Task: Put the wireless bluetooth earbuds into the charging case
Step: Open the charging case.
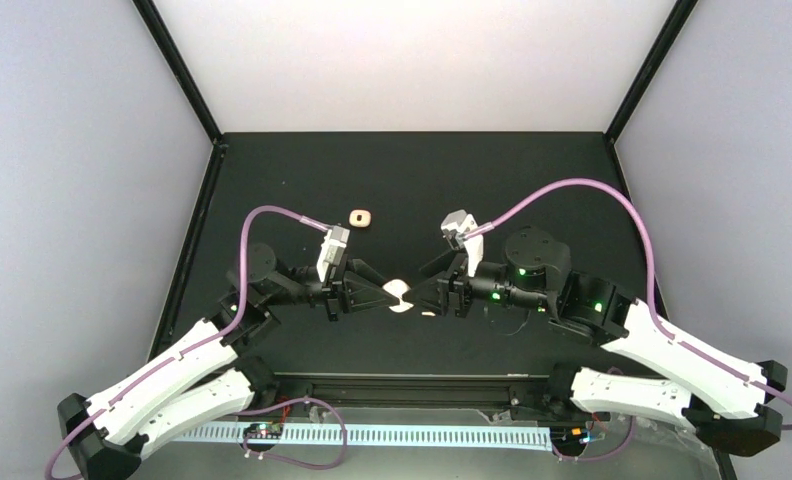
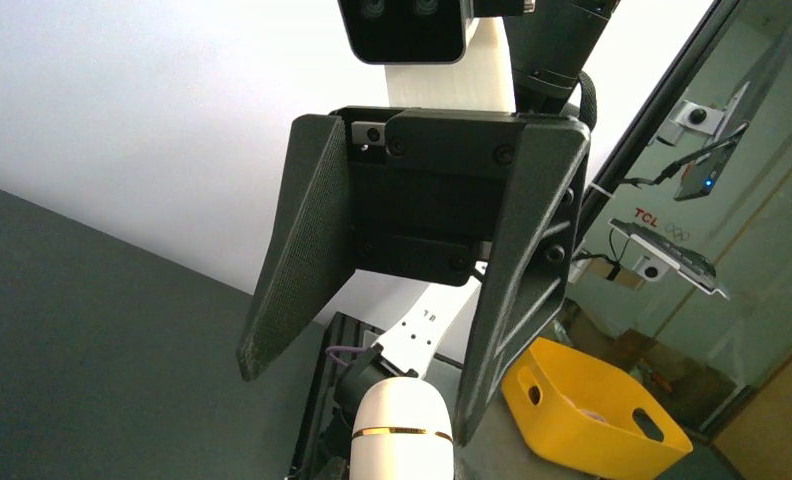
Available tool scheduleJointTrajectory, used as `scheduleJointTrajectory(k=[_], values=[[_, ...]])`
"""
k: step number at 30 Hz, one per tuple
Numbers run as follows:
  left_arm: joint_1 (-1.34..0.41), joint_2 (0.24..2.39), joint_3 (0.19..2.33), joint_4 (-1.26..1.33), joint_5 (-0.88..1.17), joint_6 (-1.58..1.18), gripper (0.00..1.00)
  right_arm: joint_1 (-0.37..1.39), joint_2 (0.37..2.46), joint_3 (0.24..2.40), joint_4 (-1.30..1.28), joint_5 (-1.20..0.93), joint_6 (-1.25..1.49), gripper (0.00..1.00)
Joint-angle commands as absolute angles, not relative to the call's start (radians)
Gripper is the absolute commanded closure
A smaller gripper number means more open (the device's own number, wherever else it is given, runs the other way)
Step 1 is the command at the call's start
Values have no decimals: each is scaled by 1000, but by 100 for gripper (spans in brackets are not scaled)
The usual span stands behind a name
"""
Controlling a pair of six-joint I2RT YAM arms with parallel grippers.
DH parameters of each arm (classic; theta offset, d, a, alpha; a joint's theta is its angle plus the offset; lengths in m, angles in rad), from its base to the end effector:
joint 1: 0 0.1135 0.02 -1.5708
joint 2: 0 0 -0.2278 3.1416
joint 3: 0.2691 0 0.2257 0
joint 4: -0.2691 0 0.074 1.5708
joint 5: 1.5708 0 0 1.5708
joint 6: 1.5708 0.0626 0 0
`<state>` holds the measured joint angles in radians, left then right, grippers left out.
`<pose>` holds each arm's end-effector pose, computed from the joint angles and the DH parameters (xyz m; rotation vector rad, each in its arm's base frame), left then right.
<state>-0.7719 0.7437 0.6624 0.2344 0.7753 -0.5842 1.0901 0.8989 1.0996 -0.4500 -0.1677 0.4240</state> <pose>0.1066 -0.1649 0.3280 0.8685 1.4546 -1.6053 0.0883 0.1919 0.3605 -0.7739 1.8392 1.1846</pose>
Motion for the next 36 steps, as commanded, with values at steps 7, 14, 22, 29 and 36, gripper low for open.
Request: scheduleJointTrajectory(k=[7,14,22,29,36], values=[[-770,733,672,280,814,-601,98,1098,920,1118,-513,-90,412,36],[-772,721,662,286,829,-606,98,1098,904,1107,-539,63,461,40],[-772,706,654,282,830,-609,98,1098,907,1094,-529,54,477,40],[-772,707,661,274,822,-596,98,1098,904,1095,-474,-64,480,41],[-772,709,673,280,819,-594,99,1098,894,1097,-436,-143,502,55]])
